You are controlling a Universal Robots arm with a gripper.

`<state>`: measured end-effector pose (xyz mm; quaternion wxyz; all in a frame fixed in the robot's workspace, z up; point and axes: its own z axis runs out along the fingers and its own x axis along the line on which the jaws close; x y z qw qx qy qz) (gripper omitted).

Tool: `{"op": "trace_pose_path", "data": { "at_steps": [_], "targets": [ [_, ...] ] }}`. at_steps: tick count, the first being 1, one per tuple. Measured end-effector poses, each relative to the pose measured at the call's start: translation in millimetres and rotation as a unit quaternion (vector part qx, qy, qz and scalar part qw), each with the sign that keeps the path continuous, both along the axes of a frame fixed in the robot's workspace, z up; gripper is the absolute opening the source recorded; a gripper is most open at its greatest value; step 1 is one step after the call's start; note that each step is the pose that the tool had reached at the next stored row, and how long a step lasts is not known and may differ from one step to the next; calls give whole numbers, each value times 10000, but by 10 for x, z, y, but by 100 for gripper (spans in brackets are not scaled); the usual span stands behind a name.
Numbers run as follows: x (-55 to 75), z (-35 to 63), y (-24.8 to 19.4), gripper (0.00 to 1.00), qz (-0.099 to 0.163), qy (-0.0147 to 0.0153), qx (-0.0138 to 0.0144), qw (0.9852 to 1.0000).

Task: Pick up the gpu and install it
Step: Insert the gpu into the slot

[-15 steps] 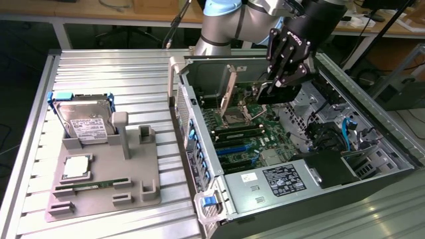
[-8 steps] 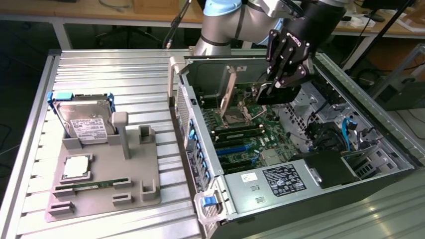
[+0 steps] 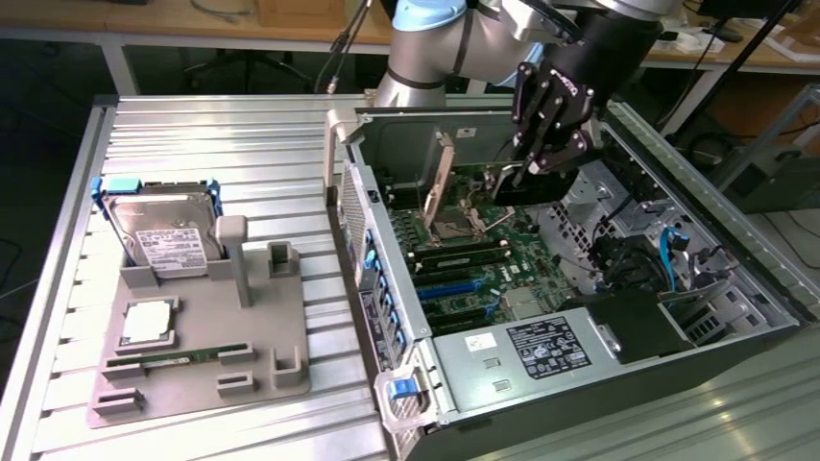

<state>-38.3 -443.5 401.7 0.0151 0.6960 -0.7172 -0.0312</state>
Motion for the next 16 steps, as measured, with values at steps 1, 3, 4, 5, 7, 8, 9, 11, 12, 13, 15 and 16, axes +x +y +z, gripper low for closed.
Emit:
{"op": "trace_pose_path", "data": {
  "at_steps": [1, 3, 4, 5, 7, 8, 9, 11, 12, 13, 15, 16],
  "targets": [
    [0, -40, 0, 27, -3, -2, 0, 10000],
    [0, -120, 0, 27, -11, -1, -8, 10000],
    [0, -129, 0, 27, -11, -2, -9, 10000],
    [0, -136, 0, 27, -12, -1, -10, 10000],
    [0, -155, 0, 27, -14, -2, -11, 10000],
    [0, -162, 0, 27, -15, -2, -11, 10000],
    [0, -167, 0, 27, -15, -2, -12, 10000],
    [0, -174, 0, 27, -15, -1, -12, 10000],
    [0, -175, 0, 27, -15, -1, -12, 10000],
    [0, -176, 0, 27, -15, -1, -11, 10000],
    [0, -180, 0, 27, -15, -2, -11, 10000],
    [0, -182, 0, 27, -16, -2, -11, 10000]
  ]
}}
